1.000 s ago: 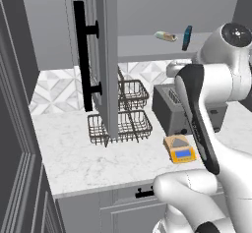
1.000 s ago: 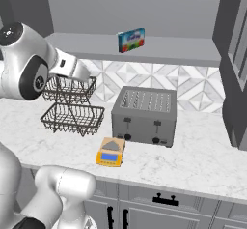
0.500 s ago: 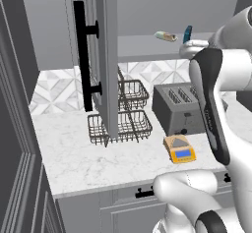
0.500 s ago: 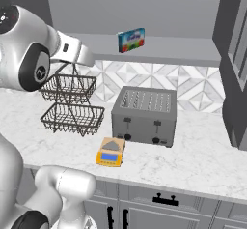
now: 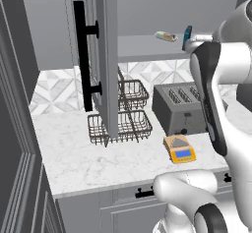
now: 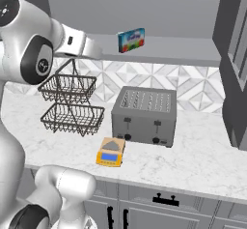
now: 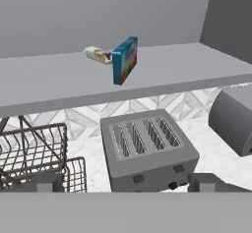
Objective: Pick the boxed food and place it on the digital scale for weighing, and close the cabinet.
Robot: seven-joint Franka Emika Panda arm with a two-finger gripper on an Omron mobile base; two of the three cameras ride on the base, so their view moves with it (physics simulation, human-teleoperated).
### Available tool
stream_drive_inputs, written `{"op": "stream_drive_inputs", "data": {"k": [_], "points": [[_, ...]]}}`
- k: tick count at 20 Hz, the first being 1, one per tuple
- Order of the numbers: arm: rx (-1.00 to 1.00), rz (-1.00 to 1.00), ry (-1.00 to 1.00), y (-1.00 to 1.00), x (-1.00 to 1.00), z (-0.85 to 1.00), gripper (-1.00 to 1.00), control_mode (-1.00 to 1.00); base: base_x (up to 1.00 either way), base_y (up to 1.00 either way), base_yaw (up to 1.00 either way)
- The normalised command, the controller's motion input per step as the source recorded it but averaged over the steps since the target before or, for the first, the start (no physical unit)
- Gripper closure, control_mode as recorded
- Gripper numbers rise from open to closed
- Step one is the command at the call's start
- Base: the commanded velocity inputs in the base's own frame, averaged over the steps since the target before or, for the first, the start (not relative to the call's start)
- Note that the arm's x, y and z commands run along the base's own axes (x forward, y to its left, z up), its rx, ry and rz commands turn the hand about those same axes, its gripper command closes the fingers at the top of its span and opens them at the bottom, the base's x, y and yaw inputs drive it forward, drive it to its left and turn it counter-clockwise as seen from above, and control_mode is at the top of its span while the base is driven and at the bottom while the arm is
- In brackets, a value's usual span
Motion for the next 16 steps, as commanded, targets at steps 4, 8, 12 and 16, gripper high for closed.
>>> {"op": "stream_drive_inputs", "data": {"k": [4, 8, 12, 16], "points": [[0.0, -0.05, 0.0, -0.34, 0.43, 0.0, -1.0, -1.0, 0.0, 0.0, 0.0], [0.0, -0.02, 0.0, -0.22, 0.59, 0.0, -1.0, -1.0, 0.0, 0.0, 0.0], [0.0, 0.0, 0.0, -0.02, 0.63, 0.0, -1.0, -1.0, 0.0, 0.0, 0.0], [0.0, -0.01, 0.0, 0.0, 0.63, -0.04, -1.0, -1.0, 0.0, 0.0, 0.0]]}}
